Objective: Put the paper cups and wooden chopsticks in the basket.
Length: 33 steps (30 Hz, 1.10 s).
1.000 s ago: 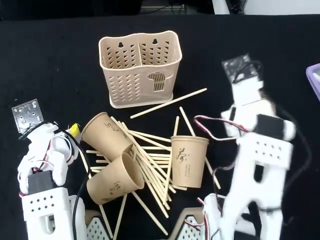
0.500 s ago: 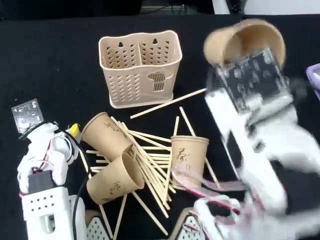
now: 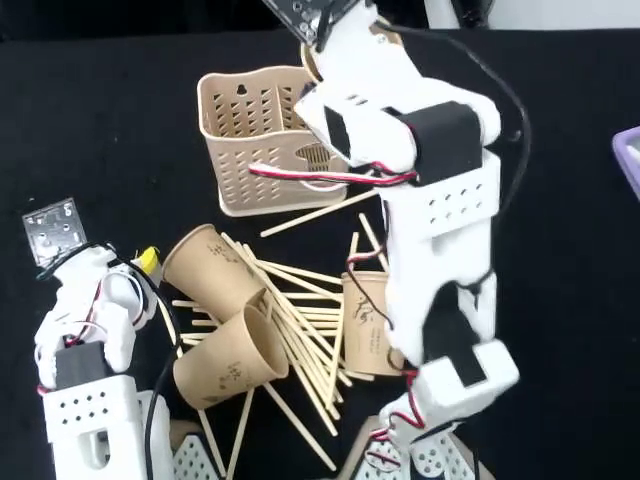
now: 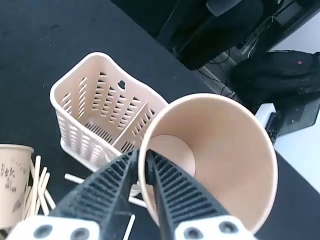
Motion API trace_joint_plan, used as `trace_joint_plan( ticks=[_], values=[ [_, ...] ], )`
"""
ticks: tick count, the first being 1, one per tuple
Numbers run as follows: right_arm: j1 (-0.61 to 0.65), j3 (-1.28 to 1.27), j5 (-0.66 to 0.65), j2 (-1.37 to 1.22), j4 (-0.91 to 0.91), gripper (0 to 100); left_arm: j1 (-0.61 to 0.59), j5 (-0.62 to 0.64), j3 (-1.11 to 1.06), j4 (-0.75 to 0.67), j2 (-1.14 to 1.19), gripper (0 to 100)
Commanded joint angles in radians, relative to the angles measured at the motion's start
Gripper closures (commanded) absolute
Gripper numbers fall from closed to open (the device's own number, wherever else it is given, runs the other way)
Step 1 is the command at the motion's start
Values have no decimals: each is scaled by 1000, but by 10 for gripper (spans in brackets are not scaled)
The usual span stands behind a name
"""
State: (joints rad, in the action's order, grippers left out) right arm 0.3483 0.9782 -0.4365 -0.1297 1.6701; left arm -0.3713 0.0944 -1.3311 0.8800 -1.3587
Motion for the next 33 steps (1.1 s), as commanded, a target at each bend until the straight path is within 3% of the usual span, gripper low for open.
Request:
trace_joint_plan(
  ticks=[1,14,26,33],
  values=[
    [21,171,2,-88,48,988,7,-3,8,-15,-14,755],
    [43,191,2,-257,46,988,4,-3,8,-14,-14,755],
    [55,197,68,-219,-64,988,5,-3,8,-12,-14,755],
    [64,216,80,-231,-35,988,4,-3,8,-12,-14,755]
  ],
)
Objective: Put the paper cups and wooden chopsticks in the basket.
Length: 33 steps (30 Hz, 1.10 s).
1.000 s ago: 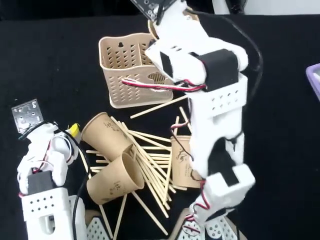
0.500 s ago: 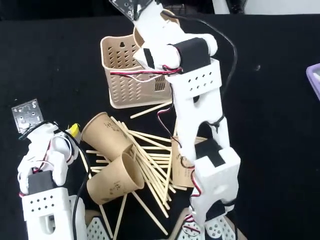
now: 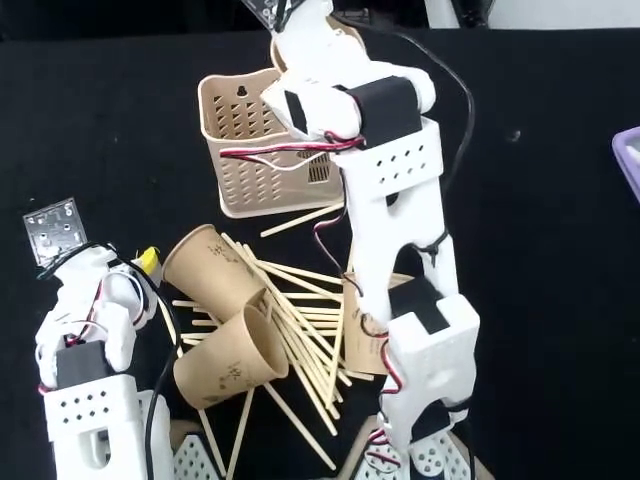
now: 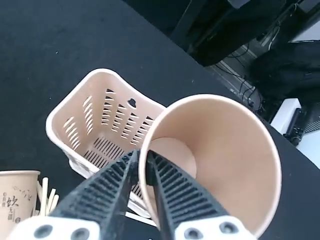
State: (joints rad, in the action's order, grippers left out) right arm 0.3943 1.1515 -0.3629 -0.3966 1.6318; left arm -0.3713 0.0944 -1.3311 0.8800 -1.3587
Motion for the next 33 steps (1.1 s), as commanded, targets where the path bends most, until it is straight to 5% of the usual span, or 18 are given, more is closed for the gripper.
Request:
trace_joint_plan(
  ticks=[1,12,19,27,33],
  values=[
    [18,42,6,31,6,988,4,-3,8,-12,-14,755],
    [17,51,-49,-59,41,980,2,-3,8,-11,-14,755],
    [17,53,-15,41,78,710,2,-3,8,-12,-14,755],
    [5,-12,-12,294,137,762,2,-3,8,-11,-14,755],
    [-28,-466,-11,676,137,762,2,-3,8,-11,-14,755]
  ],
)
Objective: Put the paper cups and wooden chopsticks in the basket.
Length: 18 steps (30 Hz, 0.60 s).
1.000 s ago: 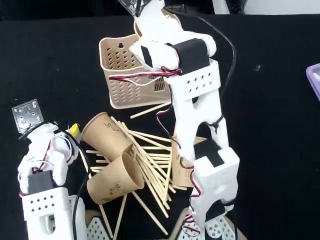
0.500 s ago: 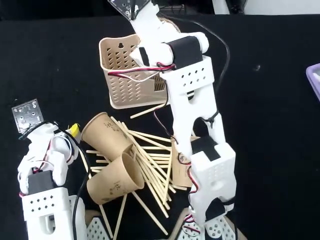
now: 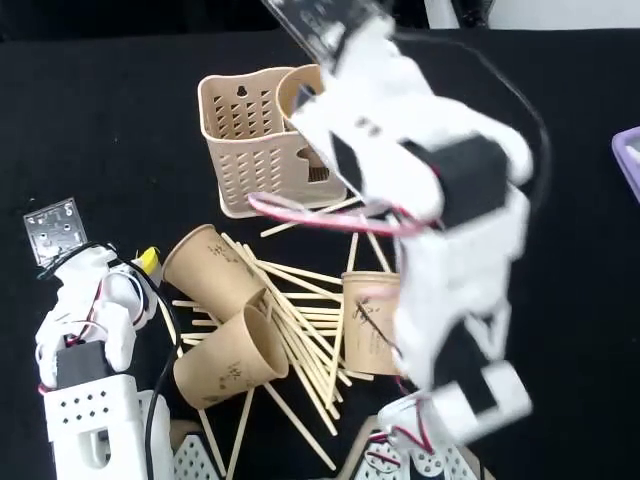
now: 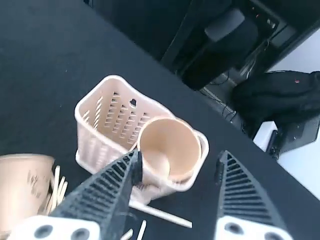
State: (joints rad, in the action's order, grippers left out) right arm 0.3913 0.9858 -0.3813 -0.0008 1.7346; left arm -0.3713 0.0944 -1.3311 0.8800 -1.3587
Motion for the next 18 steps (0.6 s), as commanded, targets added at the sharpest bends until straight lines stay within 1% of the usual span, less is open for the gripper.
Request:
trace_joint_plan(
  ticks=[1,5,8,10,13,16,18],
  values=[
    [-25,-418,6,354,32,762,4,-3,8,-11,-14,755],
    [-25,-928,-2,616,23,762,4,-3,8,-12,-14,755],
    [-63,-1273,-86,736,-21,762,5,-3,8,-14,-14,755],
    [-95,-1443,-147,766,-63,759,8,-3,8,-14,-14,755],
    [-143,-1584,-262,745,-120,758,8,-3,8,-14,-14,755],
    [-184,-1610,-373,684,-141,757,8,-3,8,-14,-14,755],
    [-190,-1607,-437,631,-143,757,8,-3,8,-14,-14,755]
  ],
)
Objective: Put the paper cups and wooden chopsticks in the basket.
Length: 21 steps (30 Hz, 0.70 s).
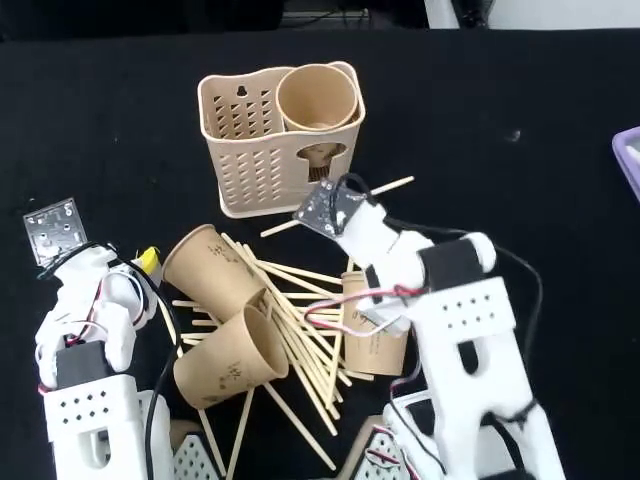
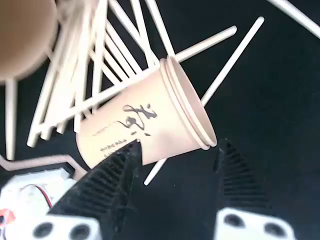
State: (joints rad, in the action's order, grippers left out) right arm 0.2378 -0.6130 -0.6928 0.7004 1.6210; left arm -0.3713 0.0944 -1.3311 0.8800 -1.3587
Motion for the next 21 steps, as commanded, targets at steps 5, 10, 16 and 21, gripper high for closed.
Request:
trace_joint_plan(
  ticks=[5,10,16,21],
  values=[
    [-37,-7,-245,-173,-34,756,4,-3,8,-12,-14,755],
    [-38,42,-341,-222,-32,756,4,-3,8,-12,-14,755],
    [-37,96,-399,-229,-25,756,4,-3,8,-12,-14,755],
    [-32,30,-456,-229,-25,768,4,-3,8,-12,-14,755]
  ],
)
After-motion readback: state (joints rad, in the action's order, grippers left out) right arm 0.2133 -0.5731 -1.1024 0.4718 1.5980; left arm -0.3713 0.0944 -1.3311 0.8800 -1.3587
